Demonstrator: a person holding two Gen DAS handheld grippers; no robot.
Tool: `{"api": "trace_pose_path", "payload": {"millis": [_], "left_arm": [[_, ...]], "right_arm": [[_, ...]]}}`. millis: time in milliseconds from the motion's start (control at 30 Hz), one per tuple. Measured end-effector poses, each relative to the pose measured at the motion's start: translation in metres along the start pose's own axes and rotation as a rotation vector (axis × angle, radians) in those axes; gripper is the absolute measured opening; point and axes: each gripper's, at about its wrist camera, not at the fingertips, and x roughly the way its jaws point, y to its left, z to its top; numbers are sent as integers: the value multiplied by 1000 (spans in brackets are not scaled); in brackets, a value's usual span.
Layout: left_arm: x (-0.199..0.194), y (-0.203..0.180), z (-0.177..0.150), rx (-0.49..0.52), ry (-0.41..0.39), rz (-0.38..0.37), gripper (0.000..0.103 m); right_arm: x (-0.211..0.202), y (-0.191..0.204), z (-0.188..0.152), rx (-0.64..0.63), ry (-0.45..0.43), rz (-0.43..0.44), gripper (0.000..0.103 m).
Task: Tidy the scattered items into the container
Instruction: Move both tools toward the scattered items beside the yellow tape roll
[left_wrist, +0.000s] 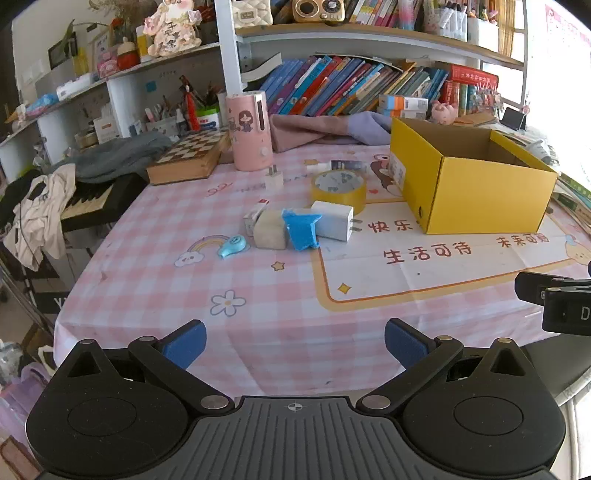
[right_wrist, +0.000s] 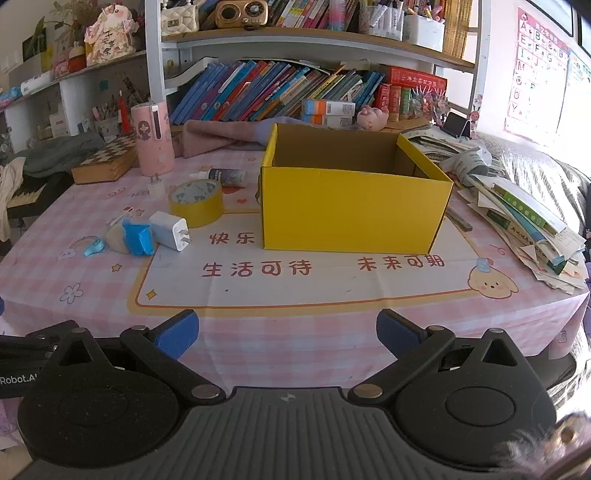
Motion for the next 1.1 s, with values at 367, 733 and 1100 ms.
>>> {"api": "trace_pose_path", "payload": {"millis": [367, 733, 1100], "left_arm": [[1, 1, 0, 1, 1, 0, 103], [1, 0, 0, -1, 1, 1, 103], [13, 4, -4, 9, 31, -15, 103]], "right_arm": [[3, 3, 1, -9, 3, 5, 103], [6, 8, 1, -16, 10, 10, 103], [15, 8, -2, -14, 47, 13, 103]]}}
